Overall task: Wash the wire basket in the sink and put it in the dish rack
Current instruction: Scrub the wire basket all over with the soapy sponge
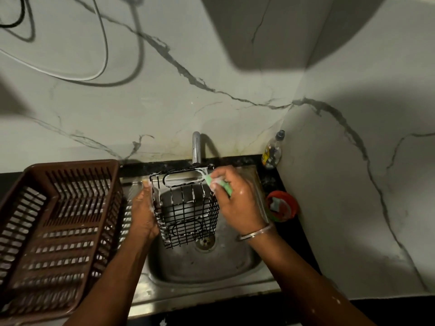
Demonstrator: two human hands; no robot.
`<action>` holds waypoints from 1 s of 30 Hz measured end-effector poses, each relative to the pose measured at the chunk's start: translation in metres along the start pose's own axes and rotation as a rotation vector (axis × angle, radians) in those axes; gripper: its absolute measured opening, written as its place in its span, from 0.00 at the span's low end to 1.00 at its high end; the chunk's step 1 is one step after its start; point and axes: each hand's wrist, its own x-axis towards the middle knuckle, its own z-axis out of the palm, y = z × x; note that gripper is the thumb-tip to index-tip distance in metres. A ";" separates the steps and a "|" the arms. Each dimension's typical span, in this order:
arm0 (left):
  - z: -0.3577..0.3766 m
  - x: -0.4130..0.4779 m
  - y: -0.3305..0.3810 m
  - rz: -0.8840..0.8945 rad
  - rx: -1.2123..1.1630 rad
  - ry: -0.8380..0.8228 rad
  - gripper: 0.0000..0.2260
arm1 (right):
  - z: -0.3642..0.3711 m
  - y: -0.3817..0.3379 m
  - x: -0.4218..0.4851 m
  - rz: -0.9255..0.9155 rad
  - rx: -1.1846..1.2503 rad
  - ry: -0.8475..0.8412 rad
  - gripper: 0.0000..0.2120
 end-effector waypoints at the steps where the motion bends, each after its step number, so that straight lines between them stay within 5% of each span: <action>1: 0.001 0.000 -0.003 0.004 0.003 -0.004 0.18 | -0.003 0.002 -0.001 0.037 0.035 -0.038 0.10; 6: -0.007 0.004 -0.013 -0.070 -0.017 -0.043 0.25 | 0.005 0.015 0.033 0.357 0.317 0.188 0.14; 10: 0.000 0.004 -0.014 -0.081 0.011 -0.019 0.32 | 0.019 0.026 0.052 0.443 0.409 0.010 0.14; 18: 0.011 -0.008 0.009 -0.104 0.040 -0.167 0.33 | 0.023 0.016 0.055 0.250 0.331 -0.170 0.13; 24: 0.031 -0.015 0.041 0.214 0.716 -0.565 0.16 | 0.043 0.002 0.051 -0.081 0.152 -0.345 0.10; 30: 0.033 -0.016 0.026 0.246 0.493 -0.359 0.16 | 0.049 -0.002 0.042 -0.022 0.211 -0.181 0.12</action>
